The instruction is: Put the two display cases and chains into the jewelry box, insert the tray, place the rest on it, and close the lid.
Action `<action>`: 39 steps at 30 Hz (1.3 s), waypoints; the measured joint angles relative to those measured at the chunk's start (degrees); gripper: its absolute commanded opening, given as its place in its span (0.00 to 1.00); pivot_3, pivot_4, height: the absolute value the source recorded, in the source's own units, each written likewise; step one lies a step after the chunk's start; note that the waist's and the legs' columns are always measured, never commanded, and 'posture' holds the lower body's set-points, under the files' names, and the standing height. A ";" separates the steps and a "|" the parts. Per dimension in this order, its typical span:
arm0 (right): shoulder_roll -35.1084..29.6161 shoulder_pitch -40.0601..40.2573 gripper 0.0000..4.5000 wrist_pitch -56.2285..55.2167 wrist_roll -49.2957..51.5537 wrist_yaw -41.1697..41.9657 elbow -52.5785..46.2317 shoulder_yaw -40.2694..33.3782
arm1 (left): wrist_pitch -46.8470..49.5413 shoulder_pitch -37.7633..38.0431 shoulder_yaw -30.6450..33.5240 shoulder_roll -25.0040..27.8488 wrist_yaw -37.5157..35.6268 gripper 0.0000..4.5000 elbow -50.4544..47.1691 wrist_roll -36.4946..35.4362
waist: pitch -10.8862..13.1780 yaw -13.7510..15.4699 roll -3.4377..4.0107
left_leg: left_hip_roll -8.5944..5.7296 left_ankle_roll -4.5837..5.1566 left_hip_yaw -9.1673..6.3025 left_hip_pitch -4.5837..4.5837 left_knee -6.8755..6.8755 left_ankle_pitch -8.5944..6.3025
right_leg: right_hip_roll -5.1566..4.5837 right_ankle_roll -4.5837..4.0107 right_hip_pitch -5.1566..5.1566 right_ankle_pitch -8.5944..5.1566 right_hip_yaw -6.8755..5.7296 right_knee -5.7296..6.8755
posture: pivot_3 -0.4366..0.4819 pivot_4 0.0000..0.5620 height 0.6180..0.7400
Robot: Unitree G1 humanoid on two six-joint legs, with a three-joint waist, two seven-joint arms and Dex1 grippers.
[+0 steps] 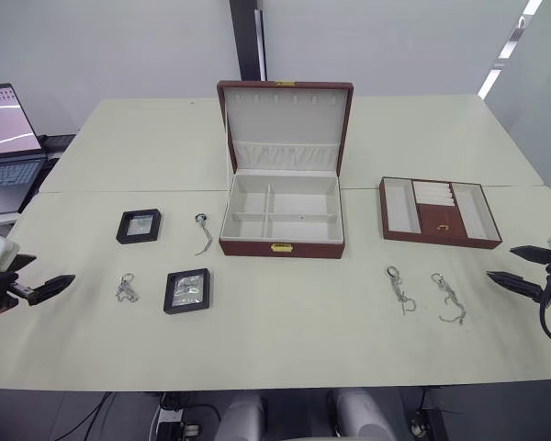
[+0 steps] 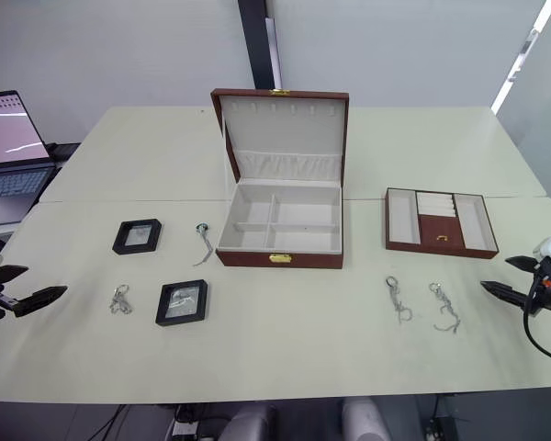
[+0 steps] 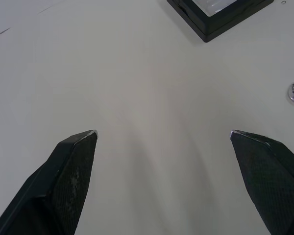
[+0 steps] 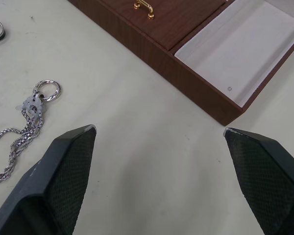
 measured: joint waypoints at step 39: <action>7.74 -3.33 0.99 10.90 9.21 -11.08 -9.51 -8.90 | 8.29 -5.67 2.66 -7.83 8.04 1.00 -10.93 -5.27 | -0.03 0.10 -0.02 | 0.03 -0.01 -0.03 0.03 0.18 0.01 | -0.03 0.00 0.00 0.00 0.00 0.36 | 0.48 0.27 1.00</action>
